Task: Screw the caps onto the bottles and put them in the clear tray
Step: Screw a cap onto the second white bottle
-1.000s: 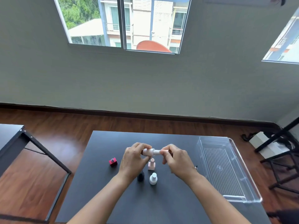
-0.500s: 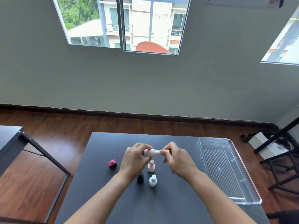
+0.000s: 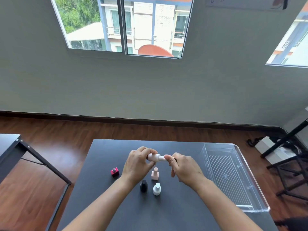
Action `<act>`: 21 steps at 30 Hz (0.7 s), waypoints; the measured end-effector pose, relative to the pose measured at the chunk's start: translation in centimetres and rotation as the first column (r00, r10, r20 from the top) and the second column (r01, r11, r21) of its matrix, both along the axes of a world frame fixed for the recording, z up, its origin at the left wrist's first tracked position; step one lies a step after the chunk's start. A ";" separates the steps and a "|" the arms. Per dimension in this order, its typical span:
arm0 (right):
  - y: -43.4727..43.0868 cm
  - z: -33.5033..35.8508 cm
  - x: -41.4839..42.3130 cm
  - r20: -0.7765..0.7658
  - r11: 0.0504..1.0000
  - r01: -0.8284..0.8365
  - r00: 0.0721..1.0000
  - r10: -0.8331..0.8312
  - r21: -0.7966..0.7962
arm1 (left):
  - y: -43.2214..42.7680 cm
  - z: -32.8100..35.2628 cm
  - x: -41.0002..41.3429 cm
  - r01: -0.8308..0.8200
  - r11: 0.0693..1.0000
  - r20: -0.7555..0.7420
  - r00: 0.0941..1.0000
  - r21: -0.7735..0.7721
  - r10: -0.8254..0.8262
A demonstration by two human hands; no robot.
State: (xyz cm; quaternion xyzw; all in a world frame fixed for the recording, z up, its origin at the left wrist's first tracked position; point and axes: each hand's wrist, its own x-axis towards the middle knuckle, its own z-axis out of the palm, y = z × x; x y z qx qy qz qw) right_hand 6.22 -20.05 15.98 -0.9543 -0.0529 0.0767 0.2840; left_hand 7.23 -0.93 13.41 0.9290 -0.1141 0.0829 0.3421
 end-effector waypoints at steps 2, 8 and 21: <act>-0.1 0.2 0.0 0.001 1.000 0.003 1.000 -0.003 -0.022 | 0.1 0.1 0.1 0.012 1.000 0.005 1.000 0.008 -0.012; -0.2 -0.2 -0.2 0.112 0.996 -0.073 0.990 0.079 -0.057 | 0.1 0.1 0.2 0.028 1.000 0.013 1.000 0.013 -0.028; -0.5 -0.8 0.2 0.168 0.991 -0.099 0.979 0.112 -0.087 | 0.2 0.5 0.6 0.074 0.994 -0.037 0.997 0.086 -0.071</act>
